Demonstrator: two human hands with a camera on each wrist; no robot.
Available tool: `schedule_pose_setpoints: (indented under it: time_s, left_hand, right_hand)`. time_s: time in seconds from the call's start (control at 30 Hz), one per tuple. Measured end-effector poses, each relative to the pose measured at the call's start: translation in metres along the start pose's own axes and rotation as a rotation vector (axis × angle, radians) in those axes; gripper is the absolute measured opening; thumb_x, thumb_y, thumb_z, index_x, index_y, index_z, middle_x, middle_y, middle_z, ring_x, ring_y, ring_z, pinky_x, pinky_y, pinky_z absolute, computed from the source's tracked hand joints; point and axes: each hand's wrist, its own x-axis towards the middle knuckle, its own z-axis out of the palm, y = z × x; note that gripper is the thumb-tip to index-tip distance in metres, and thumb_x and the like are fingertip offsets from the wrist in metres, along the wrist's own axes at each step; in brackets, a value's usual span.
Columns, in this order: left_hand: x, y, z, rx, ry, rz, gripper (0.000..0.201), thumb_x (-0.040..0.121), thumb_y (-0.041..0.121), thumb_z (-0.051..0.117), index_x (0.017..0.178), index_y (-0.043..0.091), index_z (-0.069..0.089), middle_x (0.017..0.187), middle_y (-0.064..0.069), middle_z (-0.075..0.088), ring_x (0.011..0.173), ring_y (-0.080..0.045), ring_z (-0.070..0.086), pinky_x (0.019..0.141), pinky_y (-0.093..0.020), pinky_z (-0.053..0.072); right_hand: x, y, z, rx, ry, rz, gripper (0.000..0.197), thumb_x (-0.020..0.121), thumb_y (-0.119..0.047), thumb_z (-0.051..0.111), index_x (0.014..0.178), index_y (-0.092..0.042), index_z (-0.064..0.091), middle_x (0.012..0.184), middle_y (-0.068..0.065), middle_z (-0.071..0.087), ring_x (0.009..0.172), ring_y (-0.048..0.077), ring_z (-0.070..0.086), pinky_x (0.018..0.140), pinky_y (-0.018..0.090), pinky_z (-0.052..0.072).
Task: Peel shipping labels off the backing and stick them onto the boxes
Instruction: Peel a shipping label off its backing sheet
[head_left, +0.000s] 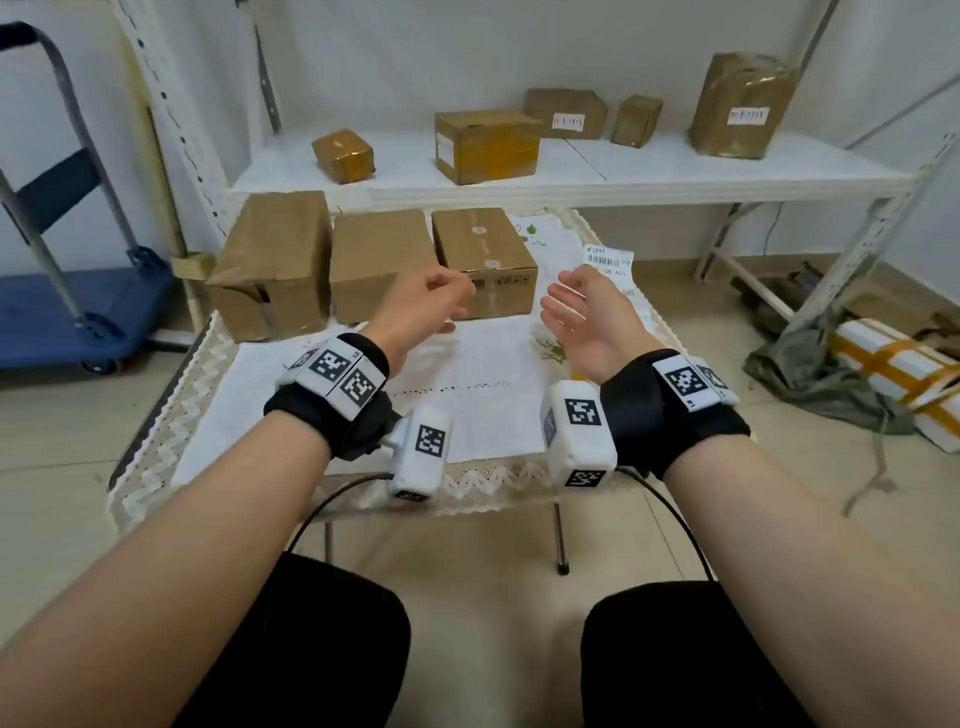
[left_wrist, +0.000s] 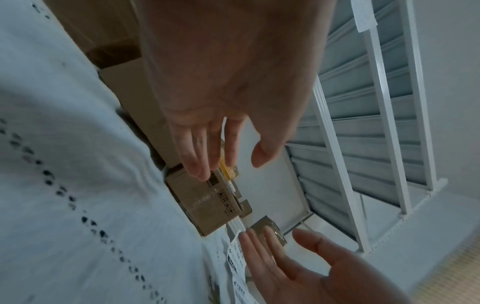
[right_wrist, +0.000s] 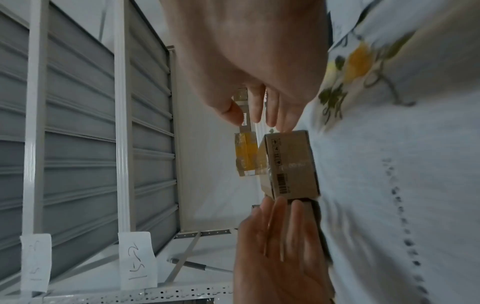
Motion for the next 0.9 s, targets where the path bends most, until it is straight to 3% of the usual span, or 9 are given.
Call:
schedule_pose_setpoints:
  time_s: [0.1, 0.23, 0.37, 0.47, 0.57, 0.63, 0.73, 0.8, 0.9]
  left_hand:
    - [0.015, -0.006, 0.001, -0.038, 0.109, -0.010, 0.011, 0.101, 0.020, 0.059, 0.100, 0.025, 0.069, 0.117, 0.002, 0.069, 0.101, -0.015, 0.072, 0.092, -0.029, 0.059]
    - [0.030, -0.013, 0.005, -0.095, 0.261, -0.027, 0.013, 0.097, 0.022, 0.062, 0.092, 0.024, 0.073, 0.096, 0.001, 0.077, 0.091, -0.016, 0.076, 0.093, -0.038, 0.060]
    - [0.037, -0.010, 0.012, -0.127, 0.268, -0.049, 0.016, 0.096, 0.027, 0.061, 0.087, 0.019, 0.072, 0.101, -0.003, 0.077, 0.086, -0.016, 0.072, 0.091, -0.036, 0.061]
    - [0.035, -0.008, 0.016, -0.124, 0.265, -0.059, 0.022, 0.081, 0.039, 0.058, 0.085, 0.020, 0.067, 0.085, -0.006, 0.069, 0.075, -0.018, 0.059, 0.093, -0.042, 0.057]
    - [0.031, -0.008, 0.018, -0.165, 0.295, -0.085, 0.029, 0.070, 0.044, 0.058, 0.087, 0.021, 0.065, 0.083, -0.015, 0.069, 0.074, -0.018, 0.056, 0.088, -0.037, 0.054]
    - [0.025, -0.008, 0.019, -0.165, 0.330, -0.091, 0.030, 0.070, 0.045, 0.060, 0.085, 0.019, 0.067, 0.089, -0.015, 0.075, 0.080, -0.020, 0.066, 0.095, -0.038, 0.055]
    - [0.017, -0.010, 0.023, -0.179, 0.328, -0.130, 0.028, 0.079, 0.042, 0.065, 0.076, 0.014, 0.067, 0.086, -0.002, 0.076, 0.088, -0.019, 0.070, 0.100, -0.044, 0.054]
    - [0.010, -0.008, 0.024, -0.145, 0.295, -0.132, 0.023, 0.090, 0.036, 0.065, 0.076, 0.018, 0.060, 0.085, -0.002, 0.064, 0.080, -0.018, 0.062, 0.100, -0.042, 0.054]
    - [0.003, -0.007, 0.019, -0.116, 0.280, -0.125, 0.021, 0.094, 0.036, 0.064, 0.087, 0.017, 0.066, 0.100, -0.003, 0.072, 0.093, -0.022, 0.064, 0.099, -0.042, 0.054]
  right_hand:
    - [0.017, 0.000, 0.010, 0.002, -0.008, 0.022, 0.009, 0.102, -0.016, 0.054, 0.109, -0.012, 0.058, 0.121, 0.002, 0.055, 0.105, 0.018, 0.056, 0.084, 0.025, 0.050]
    - [0.037, 0.006, 0.018, 0.003, -0.053, 0.058, 0.013, 0.097, -0.011, 0.052, 0.086, -0.014, 0.057, 0.108, 0.000, 0.064, 0.097, 0.022, 0.058, 0.081, 0.027, 0.042]
    - [0.042, -0.001, 0.025, -0.023, -0.046, 0.108, 0.005, 0.095, -0.013, 0.051, 0.095, -0.015, 0.055, 0.098, 0.002, 0.060, 0.088, 0.023, 0.052, 0.059, 0.024, 0.040]
    - [0.040, -0.006, 0.029, -0.026, -0.039, 0.118, 0.010, 0.099, -0.011, 0.046, 0.092, -0.013, 0.051, 0.086, 0.003, 0.056, 0.067, 0.017, 0.051, 0.041, 0.017, 0.043]
    - [0.033, -0.003, 0.033, -0.084, -0.040, 0.120, 0.014, 0.096, -0.016, 0.050, 0.108, -0.011, 0.055, 0.094, 0.004, 0.056, 0.070, 0.019, 0.053, 0.049, 0.025, 0.048]
    - [0.027, -0.002, 0.034, -0.115, -0.029, 0.115, 0.016, 0.095, -0.017, 0.052, 0.109, -0.012, 0.056, 0.096, 0.004, 0.056, 0.074, 0.021, 0.054, 0.055, 0.029, 0.049]
    - [0.017, -0.006, 0.024, -0.149, -0.023, 0.111, 0.006, 0.097, -0.016, 0.051, 0.099, -0.012, 0.055, 0.087, 0.004, 0.057, 0.068, 0.018, 0.052, 0.042, 0.018, 0.045]
    - [0.010, -0.006, 0.017, -0.172, -0.033, 0.116, 0.010, 0.096, -0.018, 0.053, 0.105, -0.013, 0.055, 0.098, 0.005, 0.058, 0.077, 0.018, 0.050, 0.042, 0.018, 0.045]
    - [0.002, -0.001, 0.012, -0.239, -0.041, 0.125, 0.021, 0.093, -0.023, 0.056, 0.112, -0.015, 0.057, 0.121, 0.010, 0.056, 0.093, 0.023, 0.049, 0.059, 0.029, 0.052]
